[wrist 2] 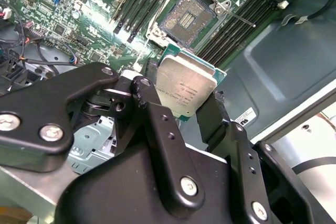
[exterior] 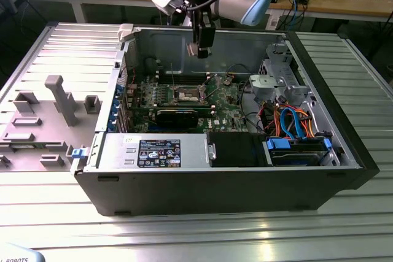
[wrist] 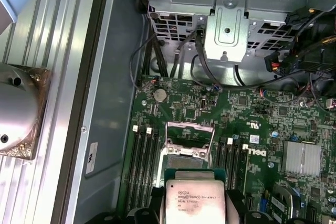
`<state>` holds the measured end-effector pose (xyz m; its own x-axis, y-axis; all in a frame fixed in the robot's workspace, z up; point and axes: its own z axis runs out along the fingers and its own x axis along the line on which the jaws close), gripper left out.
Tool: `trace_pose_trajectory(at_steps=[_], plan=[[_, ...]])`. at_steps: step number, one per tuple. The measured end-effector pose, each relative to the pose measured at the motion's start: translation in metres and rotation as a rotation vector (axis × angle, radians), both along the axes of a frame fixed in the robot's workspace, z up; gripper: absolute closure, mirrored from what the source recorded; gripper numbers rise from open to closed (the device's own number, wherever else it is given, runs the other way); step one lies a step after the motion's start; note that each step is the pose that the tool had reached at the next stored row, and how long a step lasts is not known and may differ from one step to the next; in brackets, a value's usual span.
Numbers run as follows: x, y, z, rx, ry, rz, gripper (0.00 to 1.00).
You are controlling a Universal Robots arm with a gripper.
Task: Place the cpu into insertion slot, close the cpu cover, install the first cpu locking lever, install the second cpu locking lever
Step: 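Place the cpu into insertion slot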
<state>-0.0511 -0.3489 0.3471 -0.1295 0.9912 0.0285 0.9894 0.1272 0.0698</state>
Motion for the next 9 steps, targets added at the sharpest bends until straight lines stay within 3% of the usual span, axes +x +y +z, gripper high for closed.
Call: trace_pose_trajectory(at_steps=[7, 9], plan=[[-0.0001, 0.0000, -0.0047, -0.0002, 0.0000, -0.089, 0.46], [-0.0001, 0.0000, -0.0049, -0.0002, 0.0001, -0.099, 0.46]])
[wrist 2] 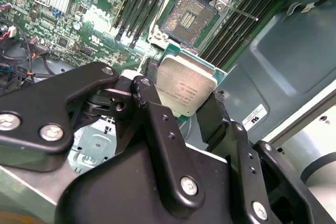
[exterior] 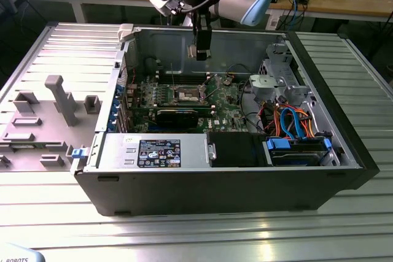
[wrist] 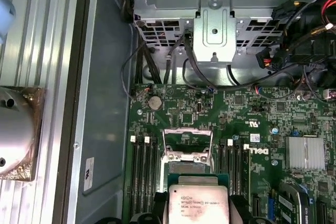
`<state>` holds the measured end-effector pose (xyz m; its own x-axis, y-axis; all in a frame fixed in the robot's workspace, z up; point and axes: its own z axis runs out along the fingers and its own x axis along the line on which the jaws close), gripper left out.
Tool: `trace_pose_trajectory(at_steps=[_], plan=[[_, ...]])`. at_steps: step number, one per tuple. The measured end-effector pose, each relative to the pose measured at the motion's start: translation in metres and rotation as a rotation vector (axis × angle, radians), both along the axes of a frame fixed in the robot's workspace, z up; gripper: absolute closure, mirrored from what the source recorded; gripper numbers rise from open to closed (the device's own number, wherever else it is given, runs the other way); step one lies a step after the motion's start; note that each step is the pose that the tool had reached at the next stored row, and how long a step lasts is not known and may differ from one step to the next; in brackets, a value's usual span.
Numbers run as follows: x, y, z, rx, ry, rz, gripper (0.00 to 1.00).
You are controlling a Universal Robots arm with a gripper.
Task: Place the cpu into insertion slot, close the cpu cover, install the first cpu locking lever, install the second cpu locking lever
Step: 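Place the cpu into insertion slot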
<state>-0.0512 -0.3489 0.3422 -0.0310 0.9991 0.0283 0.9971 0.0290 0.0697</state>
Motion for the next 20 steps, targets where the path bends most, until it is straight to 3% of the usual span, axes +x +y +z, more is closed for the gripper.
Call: trace_pose_trajectory(at_steps=[13, 20], plan=[[0.0000, 0.0000, -0.0001, 0.0001, -0.0001, -0.002, 0.46], [0.0000, 0.0000, -0.0014, 0.0002, -0.0001, -0.054, 0.46]])
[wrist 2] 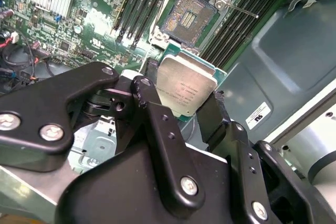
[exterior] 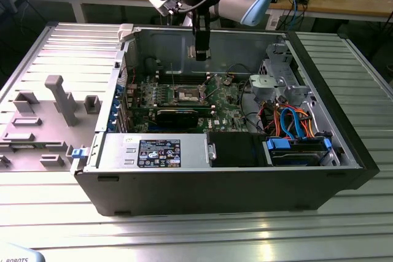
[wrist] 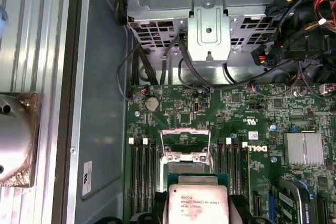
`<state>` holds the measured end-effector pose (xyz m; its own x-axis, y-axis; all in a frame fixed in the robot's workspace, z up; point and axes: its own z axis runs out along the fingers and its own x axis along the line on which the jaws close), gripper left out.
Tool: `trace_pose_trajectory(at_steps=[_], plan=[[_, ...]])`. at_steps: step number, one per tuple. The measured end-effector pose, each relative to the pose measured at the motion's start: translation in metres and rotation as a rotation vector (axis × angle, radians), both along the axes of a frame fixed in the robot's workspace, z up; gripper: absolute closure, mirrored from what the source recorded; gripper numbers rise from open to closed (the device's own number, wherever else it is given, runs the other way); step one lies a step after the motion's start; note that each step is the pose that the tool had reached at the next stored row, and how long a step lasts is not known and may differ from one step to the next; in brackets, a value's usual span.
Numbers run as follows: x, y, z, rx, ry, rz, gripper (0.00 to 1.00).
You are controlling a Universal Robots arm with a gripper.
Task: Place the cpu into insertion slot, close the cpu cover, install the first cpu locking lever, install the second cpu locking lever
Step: 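Place the cpu into insertion slot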
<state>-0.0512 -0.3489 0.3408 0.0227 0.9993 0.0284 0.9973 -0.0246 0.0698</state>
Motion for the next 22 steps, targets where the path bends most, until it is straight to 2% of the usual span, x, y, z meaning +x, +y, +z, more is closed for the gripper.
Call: trace_pose_trajectory(at_steps=[2, 11, 12, 13, 17, 20, 22], plan=[[0.0000, -0.0001, -0.0002, -0.0001, 0.0000, -0.030, 0.46], [0.0000, 0.0000, -0.0003, 0.0000, 0.0000, -0.032, 0.46], [-0.0009, 0.0000, -0.0020, 0.0000, -0.0001, -0.037, 0.46], [-0.0017, 0.0000, -0.0056, 0.0000, 0.0002, -0.031, 0.46], [-0.0045, 0.0000, -0.0138, 0.0008, 0.0002, 0.011, 0.46], [-0.0053, 0.0000, -0.0182, 0.0008, 0.0002, 0.049, 0.46], [-0.0055, 0.0000, -0.0189, 0.0005, 0.0004, 0.065, 0.46]])
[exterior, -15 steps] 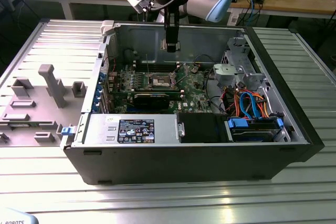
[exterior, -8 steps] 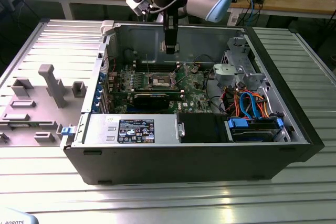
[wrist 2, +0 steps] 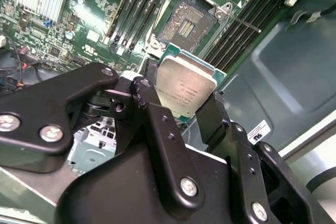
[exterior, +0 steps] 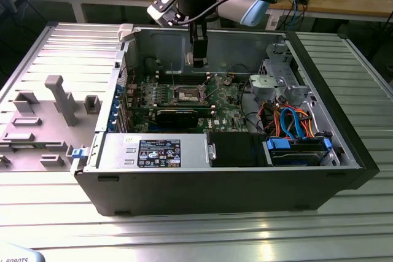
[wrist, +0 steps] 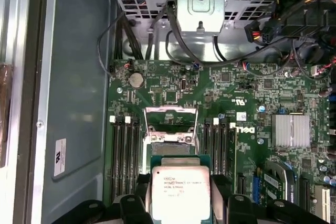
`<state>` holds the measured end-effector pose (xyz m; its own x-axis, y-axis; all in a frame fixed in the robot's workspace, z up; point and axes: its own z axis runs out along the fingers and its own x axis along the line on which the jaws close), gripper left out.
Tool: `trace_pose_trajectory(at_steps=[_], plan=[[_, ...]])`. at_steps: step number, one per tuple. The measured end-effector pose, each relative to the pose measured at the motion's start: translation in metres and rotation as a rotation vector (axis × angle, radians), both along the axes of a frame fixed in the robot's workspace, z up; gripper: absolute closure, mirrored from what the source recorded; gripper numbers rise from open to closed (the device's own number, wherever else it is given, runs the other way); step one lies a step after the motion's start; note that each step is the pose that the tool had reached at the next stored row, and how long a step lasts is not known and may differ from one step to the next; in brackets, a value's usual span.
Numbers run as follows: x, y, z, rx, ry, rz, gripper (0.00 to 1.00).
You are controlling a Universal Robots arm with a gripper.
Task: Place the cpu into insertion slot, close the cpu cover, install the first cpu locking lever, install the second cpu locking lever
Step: 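Place the cpu into insertion slot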
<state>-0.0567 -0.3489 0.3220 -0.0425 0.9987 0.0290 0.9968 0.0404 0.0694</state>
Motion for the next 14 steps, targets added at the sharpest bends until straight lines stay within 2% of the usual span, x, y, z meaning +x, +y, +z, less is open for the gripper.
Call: trace_pose_trajectory(at_steps=[14], plan=[[0.0000, 0.0000, -0.0002, 0.0002, -0.0002, 0.006, 0.46]])
